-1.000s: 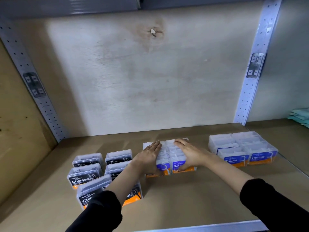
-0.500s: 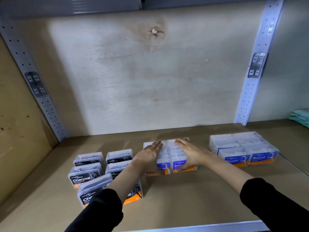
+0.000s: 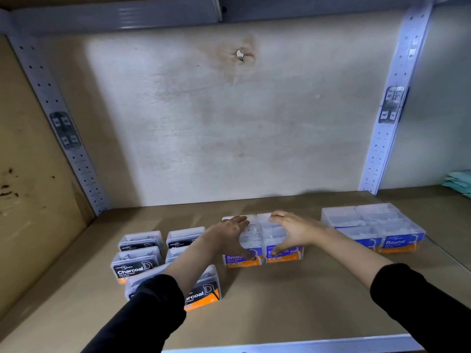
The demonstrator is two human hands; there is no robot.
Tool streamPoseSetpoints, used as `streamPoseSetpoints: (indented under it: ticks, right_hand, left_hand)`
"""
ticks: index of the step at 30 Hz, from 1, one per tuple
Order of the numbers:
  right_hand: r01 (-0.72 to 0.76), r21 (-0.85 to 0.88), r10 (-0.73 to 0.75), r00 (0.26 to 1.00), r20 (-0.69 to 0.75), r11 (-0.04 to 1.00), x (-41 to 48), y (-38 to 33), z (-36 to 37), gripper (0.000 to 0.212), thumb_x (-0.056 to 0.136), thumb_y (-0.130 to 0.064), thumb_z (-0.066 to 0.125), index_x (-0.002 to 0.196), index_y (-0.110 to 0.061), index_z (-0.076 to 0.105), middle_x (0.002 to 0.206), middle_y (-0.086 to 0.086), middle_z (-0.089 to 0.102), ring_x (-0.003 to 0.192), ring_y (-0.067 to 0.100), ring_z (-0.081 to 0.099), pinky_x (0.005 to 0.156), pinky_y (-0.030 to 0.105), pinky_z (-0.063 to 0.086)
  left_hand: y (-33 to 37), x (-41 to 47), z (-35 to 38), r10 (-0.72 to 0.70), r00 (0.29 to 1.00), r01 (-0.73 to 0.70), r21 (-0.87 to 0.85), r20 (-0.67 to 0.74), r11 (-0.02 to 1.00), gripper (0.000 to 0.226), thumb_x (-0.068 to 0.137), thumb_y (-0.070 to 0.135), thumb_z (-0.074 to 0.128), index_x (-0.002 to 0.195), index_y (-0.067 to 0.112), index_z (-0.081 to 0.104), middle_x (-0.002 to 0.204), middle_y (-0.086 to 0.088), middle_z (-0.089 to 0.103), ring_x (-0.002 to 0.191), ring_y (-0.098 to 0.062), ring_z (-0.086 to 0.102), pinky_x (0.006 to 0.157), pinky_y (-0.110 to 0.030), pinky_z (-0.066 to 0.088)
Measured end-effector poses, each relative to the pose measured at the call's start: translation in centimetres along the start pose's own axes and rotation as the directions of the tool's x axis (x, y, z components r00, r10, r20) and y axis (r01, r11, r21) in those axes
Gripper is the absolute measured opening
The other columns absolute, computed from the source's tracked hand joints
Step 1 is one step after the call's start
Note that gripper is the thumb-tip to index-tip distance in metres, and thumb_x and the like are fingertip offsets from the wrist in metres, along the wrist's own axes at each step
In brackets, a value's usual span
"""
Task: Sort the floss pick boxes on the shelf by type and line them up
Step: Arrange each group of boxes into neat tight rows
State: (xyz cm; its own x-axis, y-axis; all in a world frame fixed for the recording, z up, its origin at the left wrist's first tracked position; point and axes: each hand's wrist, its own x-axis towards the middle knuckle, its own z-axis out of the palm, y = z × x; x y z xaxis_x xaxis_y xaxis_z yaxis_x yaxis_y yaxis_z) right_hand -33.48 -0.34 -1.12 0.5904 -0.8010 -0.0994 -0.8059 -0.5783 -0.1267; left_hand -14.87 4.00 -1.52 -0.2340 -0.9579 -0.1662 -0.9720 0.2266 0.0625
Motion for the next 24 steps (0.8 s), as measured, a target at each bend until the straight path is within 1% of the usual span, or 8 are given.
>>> streamPoseSetpoints:
  ticks: [4, 8, 10, 12, 16, 18, 21, 24]
  right_hand:
    - [0.012, 0.002, -0.012, 1.0, 0.009, 1.0, -0.6, -0.7, -1.0, 0.074, 0.078, -0.048, 0.064, 0.138, -0.015, 0.039, 0.145, -0.001, 0.037, 0.131, 0.017, 0.038, 0.104, 0.031, 0.039]
    - [0.052, -0.004, -0.052, 0.998, 0.025, 0.999, -1.6, -2.2, -1.7, 0.06, 0.081, -0.043, 0.063, 0.132, -0.016, 0.048, 0.138, 0.002, 0.047, 0.126, 0.018, 0.042, 0.1, 0.034, 0.041]
    - [0.084, -0.016, -0.083, 0.996, 0.026, 0.996, -2.0, -3.1, -1.8, 0.057, 0.081, -0.042, 0.064, 0.13, -0.016, 0.051, 0.134, 0.002, 0.051, 0.123, 0.018, 0.045, 0.098, 0.032, 0.041]
    - [0.11, -0.033, -0.11, 0.994, 0.02, 0.993, -2.3, -4.0, -1.9, 0.056, 0.08, -0.043, 0.064, 0.129, -0.017, 0.052, 0.134, 0.002, 0.052, 0.123, 0.018, 0.045, 0.096, 0.029, 0.039]
    - [0.17, -0.031, -0.17, 0.985, -0.004, 0.985, -2.8, -6.0, -2.0, 0.052, 0.082, -0.04, 0.062, 0.128, -0.017, 0.053, 0.135, -0.001, 0.052, 0.125, 0.017, 0.045, 0.098, 0.026, 0.037]
    - [0.2, -0.017, -0.2, 0.98, -0.019, 0.98, -2.9, -7.2, -2.1, 0.05, 0.084, -0.039, 0.06, 0.128, -0.017, 0.053, 0.135, -0.002, 0.052, 0.125, 0.015, 0.044, 0.095, 0.023, 0.035]
    - [0.239, 0.027, -0.238, 0.971, -0.01, 0.971, -2.8, -8.8, -2.0, 0.047, 0.085, -0.034, 0.06, 0.128, -0.014, 0.053, 0.134, 0.0, 0.054, 0.125, 0.015, 0.045, 0.1, 0.027, 0.037]
    - [0.284, 0.026, -0.284, 0.959, -0.017, 0.958, -2.3, -10.6, -1.8, 0.046, 0.086, -0.032, 0.059, 0.127, -0.014, 0.054, 0.132, 0.004, 0.054, 0.124, 0.019, 0.046, 0.098, 0.028, 0.038]
  left_hand:
    - [-0.3, -0.8, -1.4, -0.023, 1.0, 0.024, -0.056, 0.017, 0.998, 0.074, 0.082, 0.049, 0.061, 0.143, 0.017, 0.034, 0.152, -0.001, 0.034, 0.136, -0.019, 0.036, 0.111, -0.031, 0.03]
    - [-0.4, -2.3, -2.4, -0.031, 0.999, 0.032, -0.049, 0.028, 0.998, 0.059, 0.087, 0.042, 0.058, 0.137, 0.017, 0.043, 0.145, -0.005, 0.043, 0.129, -0.021, 0.044, 0.105, -0.033, 0.036]
    - [-0.4, -3.3, -2.9, -0.039, 0.999, 0.04, -0.036, 0.021, 0.999, 0.054, 0.088, 0.041, 0.057, 0.136, 0.018, 0.045, 0.141, -0.007, 0.048, 0.125, -0.022, 0.047, 0.101, -0.031, 0.038]
    - [-0.6, -4.5, -3.3, -0.046, 0.999, 0.047, -0.021, 0.006, 0.999, 0.051, 0.088, 0.04, 0.056, 0.134, 0.019, 0.048, 0.14, -0.006, 0.049, 0.124, -0.022, 0.047, 0.1, -0.031, 0.038]
    - [-1.3, -7.5, -4.2, -0.083, 0.996, 0.082, -0.031, -0.032, 0.996, 0.046, 0.089, 0.036, 0.056, 0.131, 0.018, 0.052, 0.14, -0.003, 0.05, 0.126, -0.021, 0.047, 0.104, -0.029, 0.037]
    - [-2.0, -9.5, -4.6, -0.107, 0.993, 0.105, -0.036, -0.048, 0.994, 0.044, 0.09, 0.035, 0.055, 0.131, 0.018, 0.052, 0.141, -0.002, 0.049, 0.127, -0.02, 0.047, 0.104, -0.028, 0.036]
    - [-3.2, -11.9, -4.7, -0.164, 0.985, 0.164, -0.011, -0.047, 0.986, 0.043, 0.091, 0.033, 0.053, 0.131, 0.018, 0.052, 0.139, -0.004, 0.05, 0.123, -0.022, 0.049, 0.098, -0.027, 0.038]
    - [-4.9, -14.2, -4.3, -0.242, 0.969, 0.242, 0.004, -0.055, 0.97, 0.041, 0.09, 0.035, 0.053, 0.129, 0.021, 0.054, 0.133, -0.005, 0.056, 0.118, -0.023, 0.053, 0.097, -0.03, 0.042]
